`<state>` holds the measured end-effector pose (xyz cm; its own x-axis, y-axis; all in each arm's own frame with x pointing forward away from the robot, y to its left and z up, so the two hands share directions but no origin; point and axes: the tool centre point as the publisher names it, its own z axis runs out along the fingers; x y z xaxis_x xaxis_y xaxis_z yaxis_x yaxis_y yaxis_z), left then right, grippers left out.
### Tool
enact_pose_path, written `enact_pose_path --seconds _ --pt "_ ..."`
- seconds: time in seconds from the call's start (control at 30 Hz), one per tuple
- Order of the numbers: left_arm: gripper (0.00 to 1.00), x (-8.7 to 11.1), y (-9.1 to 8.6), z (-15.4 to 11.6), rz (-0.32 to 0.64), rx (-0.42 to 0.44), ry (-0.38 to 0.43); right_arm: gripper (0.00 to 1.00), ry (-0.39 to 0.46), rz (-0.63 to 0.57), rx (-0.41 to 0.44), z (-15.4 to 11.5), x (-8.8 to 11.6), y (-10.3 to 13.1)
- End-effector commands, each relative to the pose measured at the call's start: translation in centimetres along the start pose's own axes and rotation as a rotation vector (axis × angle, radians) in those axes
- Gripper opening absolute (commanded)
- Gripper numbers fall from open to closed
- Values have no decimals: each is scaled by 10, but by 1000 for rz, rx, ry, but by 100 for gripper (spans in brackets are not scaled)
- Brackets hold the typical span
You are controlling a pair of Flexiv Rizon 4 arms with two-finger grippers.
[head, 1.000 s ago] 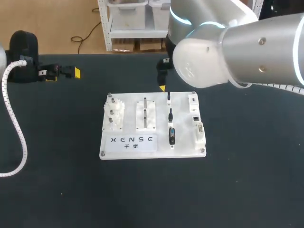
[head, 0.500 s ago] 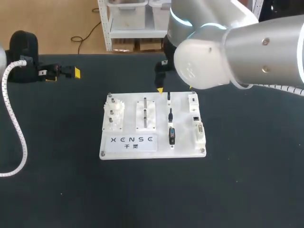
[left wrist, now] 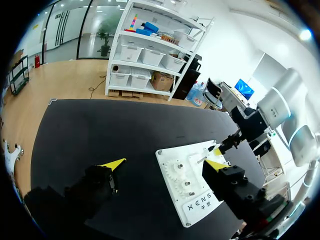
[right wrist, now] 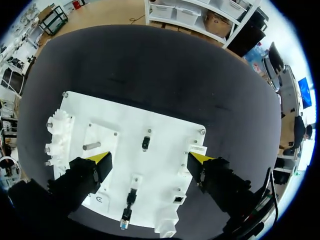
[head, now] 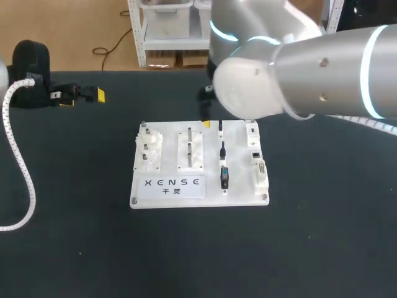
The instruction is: Insert the USB connector, Ethernet cable, and multi-pin plug into their matching sockets one by one.
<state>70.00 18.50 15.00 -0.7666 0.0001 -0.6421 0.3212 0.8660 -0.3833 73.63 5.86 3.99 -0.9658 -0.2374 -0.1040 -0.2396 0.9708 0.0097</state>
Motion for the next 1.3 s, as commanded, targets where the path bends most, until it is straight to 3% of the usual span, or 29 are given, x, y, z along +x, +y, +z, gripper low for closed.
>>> enact_pose_path --seconds 0.03,0.53,0.6,0.67,0.7,1.3 --pt "100 0 0 0 0 0 0 100 37 22 33 8 -10 6" --pt "100 0 0 0 0 0 0 100 58 127 31 29 -11 6" --pt "100 0 0 0 0 0 0 71 55 137 18 30 -10 7" --pt "100 0 0 0 0 0 0 51 54 148 -1 30 -9 6" --pt "100 0 0 0 0 0 0 47 55 153 -10 30 -9 6" --pt "100 0 0 0 0 0 0 24 69 185 -65 33 -9 2"
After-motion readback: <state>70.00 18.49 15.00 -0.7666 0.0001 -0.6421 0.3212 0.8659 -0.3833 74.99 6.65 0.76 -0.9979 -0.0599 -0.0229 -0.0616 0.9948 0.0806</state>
